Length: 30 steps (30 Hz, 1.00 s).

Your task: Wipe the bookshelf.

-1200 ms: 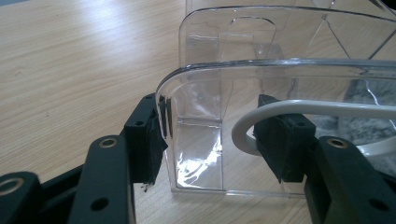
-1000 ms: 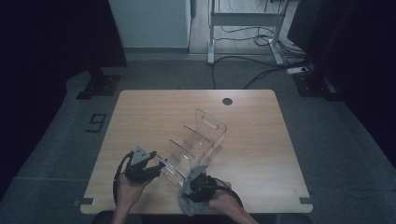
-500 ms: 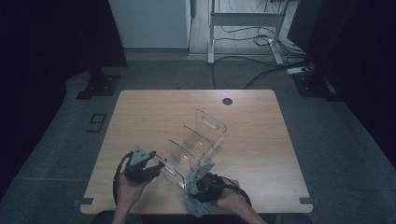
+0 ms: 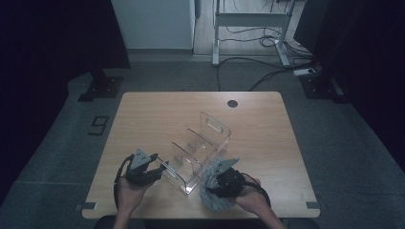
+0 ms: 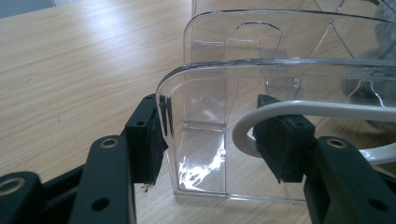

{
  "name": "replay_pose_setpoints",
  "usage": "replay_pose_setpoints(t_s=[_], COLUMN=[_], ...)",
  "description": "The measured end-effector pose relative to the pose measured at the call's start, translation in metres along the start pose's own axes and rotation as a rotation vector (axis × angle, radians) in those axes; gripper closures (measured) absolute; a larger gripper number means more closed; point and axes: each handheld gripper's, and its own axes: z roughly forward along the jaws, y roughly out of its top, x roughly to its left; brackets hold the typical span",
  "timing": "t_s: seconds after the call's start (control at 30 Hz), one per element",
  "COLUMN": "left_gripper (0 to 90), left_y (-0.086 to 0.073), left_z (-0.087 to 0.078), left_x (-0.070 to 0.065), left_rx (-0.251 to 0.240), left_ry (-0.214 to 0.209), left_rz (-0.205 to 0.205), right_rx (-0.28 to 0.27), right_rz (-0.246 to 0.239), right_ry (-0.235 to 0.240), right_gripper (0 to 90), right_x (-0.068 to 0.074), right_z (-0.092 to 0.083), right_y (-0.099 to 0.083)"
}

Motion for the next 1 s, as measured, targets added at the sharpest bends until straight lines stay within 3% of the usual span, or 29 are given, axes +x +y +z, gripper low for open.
replay_pose_setpoints(t_s=[0.5,1.0], left_gripper=[44.8,44.7], left_y=[-0.001,-0.002], left_z=[0.0,0.001], left_x=[0.001,0.002], left_rx=[-0.008,-0.009], left_ry=[-0.001,-0.007], left_rz=[-0.005,-0.013], right_rx=[-0.094,-0.135], right_rz=[0.089,0.159], right_ry=[-0.092,-0.188], right_gripper=[64.7,64.5], right_x=[-0.036,-0.065], right_z=[-0.042,-0.075], right_y=[-0.004,-0.019])
